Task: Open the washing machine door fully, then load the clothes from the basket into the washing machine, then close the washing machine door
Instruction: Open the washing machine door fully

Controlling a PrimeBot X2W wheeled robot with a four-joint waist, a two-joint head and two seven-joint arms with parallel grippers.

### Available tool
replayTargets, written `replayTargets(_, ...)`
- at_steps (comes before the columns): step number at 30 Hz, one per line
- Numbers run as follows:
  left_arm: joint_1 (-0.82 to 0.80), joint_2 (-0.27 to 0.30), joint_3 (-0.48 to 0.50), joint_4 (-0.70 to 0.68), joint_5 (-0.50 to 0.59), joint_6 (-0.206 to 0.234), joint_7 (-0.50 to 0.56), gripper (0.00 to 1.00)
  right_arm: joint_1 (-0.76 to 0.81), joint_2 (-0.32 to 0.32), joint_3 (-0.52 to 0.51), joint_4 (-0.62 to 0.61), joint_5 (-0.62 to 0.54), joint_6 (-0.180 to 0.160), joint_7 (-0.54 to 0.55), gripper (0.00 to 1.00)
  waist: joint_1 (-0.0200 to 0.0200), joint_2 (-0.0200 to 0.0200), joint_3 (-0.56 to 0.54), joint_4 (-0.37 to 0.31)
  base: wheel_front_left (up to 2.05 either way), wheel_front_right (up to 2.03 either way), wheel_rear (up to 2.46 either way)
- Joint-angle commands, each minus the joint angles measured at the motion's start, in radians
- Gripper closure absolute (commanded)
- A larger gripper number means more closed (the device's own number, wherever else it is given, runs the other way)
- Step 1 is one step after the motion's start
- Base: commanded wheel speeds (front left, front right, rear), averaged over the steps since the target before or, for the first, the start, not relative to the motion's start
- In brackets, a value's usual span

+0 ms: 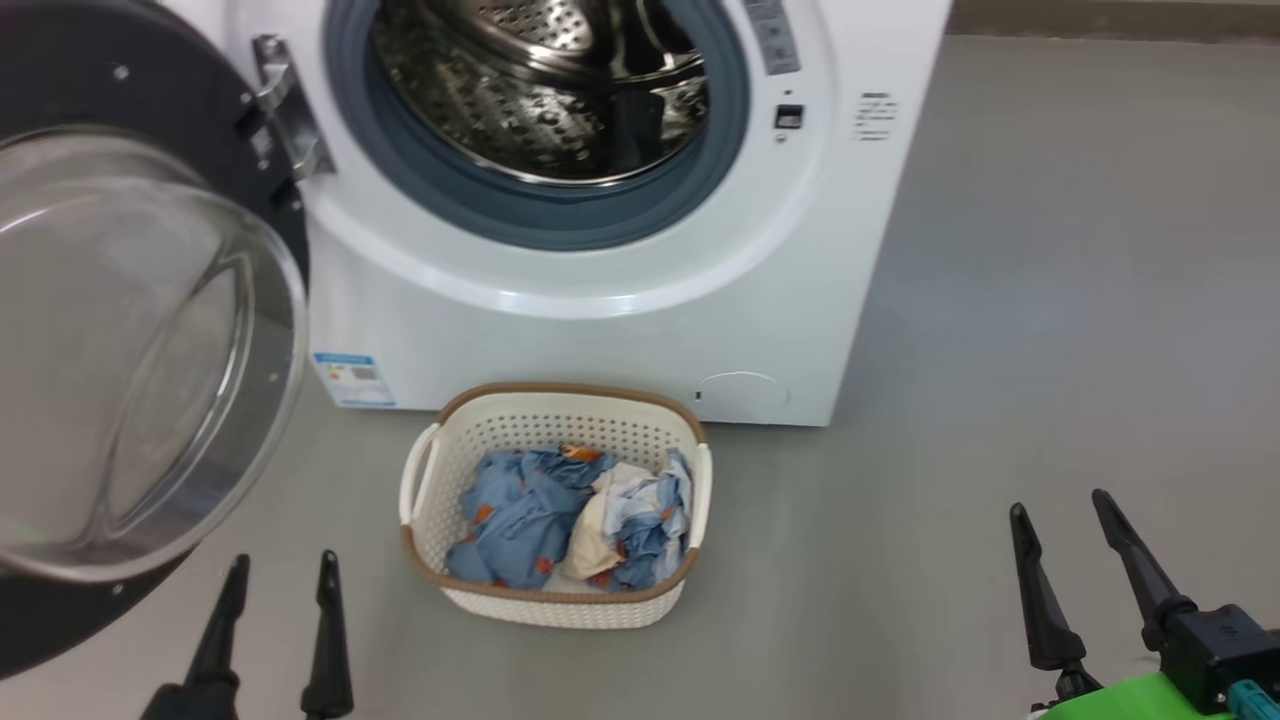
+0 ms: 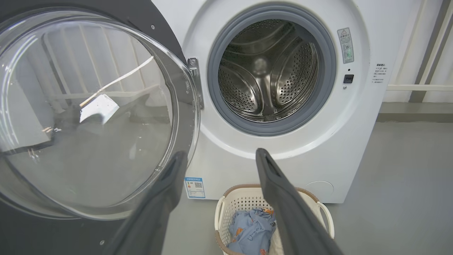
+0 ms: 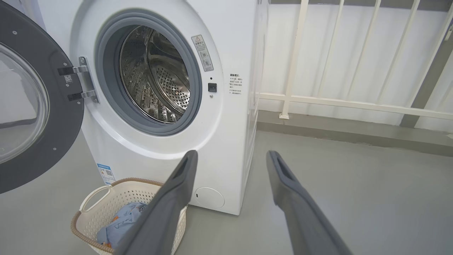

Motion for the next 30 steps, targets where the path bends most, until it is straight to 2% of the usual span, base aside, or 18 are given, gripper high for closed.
replayTargets(1,-0.017,0.009,0.023,-0.014,-0.003,-0.004,-0.005,0.00,-0.003,-0.007,0.032,-0.020,0.002,0.009,-0.012,0.00,0.0000,-0.0001,-0.018,-0.039,0.00,0.00,0.00)
replayTargets(14,-0.028,0.016,0.001,0.067,-0.012,0.010,0.002,0.00,-0.016,-0.015,0.076,0.000,0.011,0.009,-0.012,0.00,0.0000,-0.0001,-0.053,-0.159,0.00,0.00,0.00)
replayTargets(20,-0.030,0.027,0.006,0.082,-0.014,0.021,0.009,0.00,-0.025,-0.019,0.080,0.011,0.019,0.009,-0.012,0.00,0.0000,-0.0001,-0.053,-0.171,0.00,0.00,0.00)
replayTargets(30,-0.032,0.038,-0.002,0.084,-0.015,0.028,0.010,0.00,-0.030,-0.017,0.072,0.018,0.021,0.009,-0.012,0.00,0.0000,-0.0001,-0.050,-0.151,0.00,0.00,0.00)
